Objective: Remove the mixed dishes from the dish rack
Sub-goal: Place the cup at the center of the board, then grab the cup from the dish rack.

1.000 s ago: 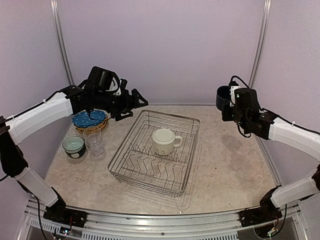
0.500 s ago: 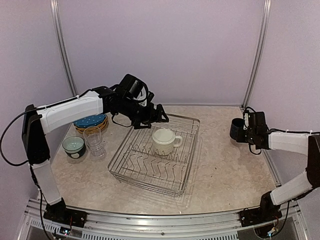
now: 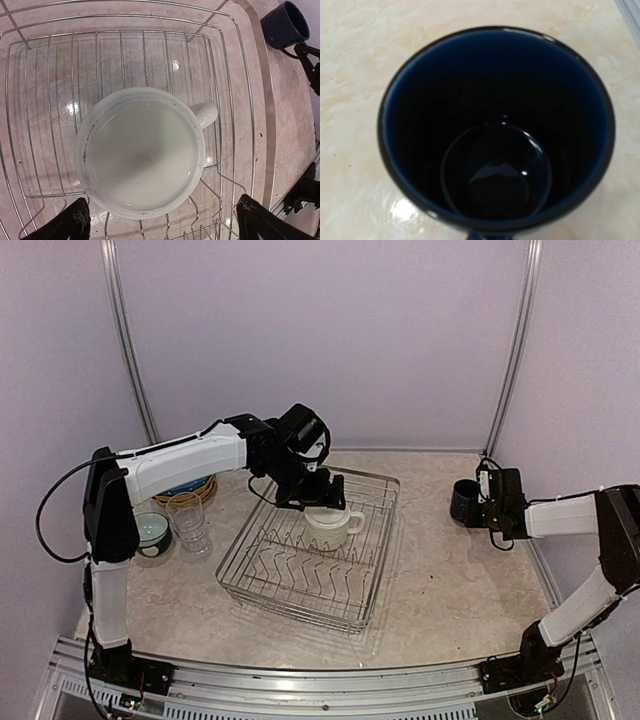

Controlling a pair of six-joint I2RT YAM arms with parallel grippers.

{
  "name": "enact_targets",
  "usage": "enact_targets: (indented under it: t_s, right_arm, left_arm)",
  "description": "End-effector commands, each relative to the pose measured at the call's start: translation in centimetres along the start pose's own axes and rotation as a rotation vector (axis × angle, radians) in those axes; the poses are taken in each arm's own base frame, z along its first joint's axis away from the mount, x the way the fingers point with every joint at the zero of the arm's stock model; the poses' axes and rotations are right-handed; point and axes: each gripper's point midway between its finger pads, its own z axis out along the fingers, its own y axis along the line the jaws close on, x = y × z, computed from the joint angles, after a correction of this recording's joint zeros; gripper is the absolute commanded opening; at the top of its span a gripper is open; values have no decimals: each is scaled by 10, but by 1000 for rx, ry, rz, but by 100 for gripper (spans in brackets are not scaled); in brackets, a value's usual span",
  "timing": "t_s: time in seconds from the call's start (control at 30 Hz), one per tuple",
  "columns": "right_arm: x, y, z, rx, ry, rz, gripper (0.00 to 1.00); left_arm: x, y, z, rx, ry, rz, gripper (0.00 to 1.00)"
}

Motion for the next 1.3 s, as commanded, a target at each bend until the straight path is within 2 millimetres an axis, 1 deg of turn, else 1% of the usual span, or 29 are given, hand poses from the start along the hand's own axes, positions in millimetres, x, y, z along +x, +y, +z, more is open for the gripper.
enact_targets:
  t_s: [0.0, 0.13, 0.23, 0.27, 0.37, 0.43, 0.47, 0.53, 0.57, 0.6, 0.67, 0.73, 0.77, 0.8, 0.83, 0.87, 0.9, 0.93, 1.0, 1.03, 1.13, 1.17, 1.27]
  right_arm:
    - [-30, 1, -1, -16, -102, 13, 5]
    - [-23, 1, 1, -14, -57, 8, 26]
    - [-20, 2, -1, -19, -14, -3, 43]
    - [-21, 2, -3, -21, -5, -5, 48]
    - [-26, 7, -13, -48, 19, -13, 69]
    - [-27, 9, -21, -51, 48, -27, 78]
    - [-29, 11, -26, -58, 61, -42, 82]
    - [-32, 23, -36, -106, 76, -83, 86]
    - [-35, 33, -43, -141, 69, -112, 88]
    - [-39, 44, -50, -179, 56, -144, 91]
    - [-48, 81, -72, -300, 13, -227, 94]
    - [-55, 116, -95, -421, -39, -312, 97]
    - [-56, 131, -103, -465, -59, -368, 99]
    - [-56, 145, -110, -513, -67, -403, 100]
    - [-54, 158, -114, -561, -67, -435, 100]
    - [-50, 167, -115, -592, -58, -460, 100]
    - [-46, 178, -115, -623, -45, -488, 100]
    - [-40, 188, -114, -646, -22, -525, 100]
    - [-27, 204, -109, -665, 19, -599, 99]
    - [-22, 210, -106, -677, 32, -629, 98]
    - [-11, 225, -93, -684, 67, -690, 94]
    - [-8, 232, -91, -694, 79, -715, 93]
    - [-1, 251, -83, -706, 105, -791, 90]
  left_arm:
    - [4, 16, 6, -133, 16, 44, 97]
    - [2, 14, 5, -127, 8, 36, 97]
    - [0, 11, 1, -115, -1, 30, 97]
    - [-1, 10, -1, -113, -3, 30, 97]
    - [-4, 8, -10, -103, -22, 34, 97]
    - [-6, 6, -17, -96, -34, 47, 98]
    - [-8, 4, -24, -87, -48, 54, 98]
    - [-10, 2, -31, -70, -64, 66, 99]
    - [-12, 1, -39, -56, -78, 67, 99]
    - [-12, 1, -42, -41, -84, 64, 99]
    - [-13, 1, -51, 9, -94, 52, 99]
    - [-15, 0, -68, 60, -123, 42, 99]
    - [-15, 2, -71, 77, -127, 35, 99]
    - [-16, 2, -81, 101, -147, 30, 99]
    - [-14, 3, -84, 115, -149, 23, 99]
    - [-15, 5, -90, 129, -163, 17, 99]
    - [-13, 8, -92, 137, -166, 9, 99]
    - [-13, 9, -101, 154, -185, 4, 99]
    - [-9, 13, -109, 176, -192, -10, 99]
    - [-8, 15, -116, 187, -202, -17, 99]
    - [0, 20, -122, 199, -202, -28, 99]
    - [0, 20, -128, 205, -213, -26, 99]
    - [4, 24, -134, 203, -219, -27, 99]
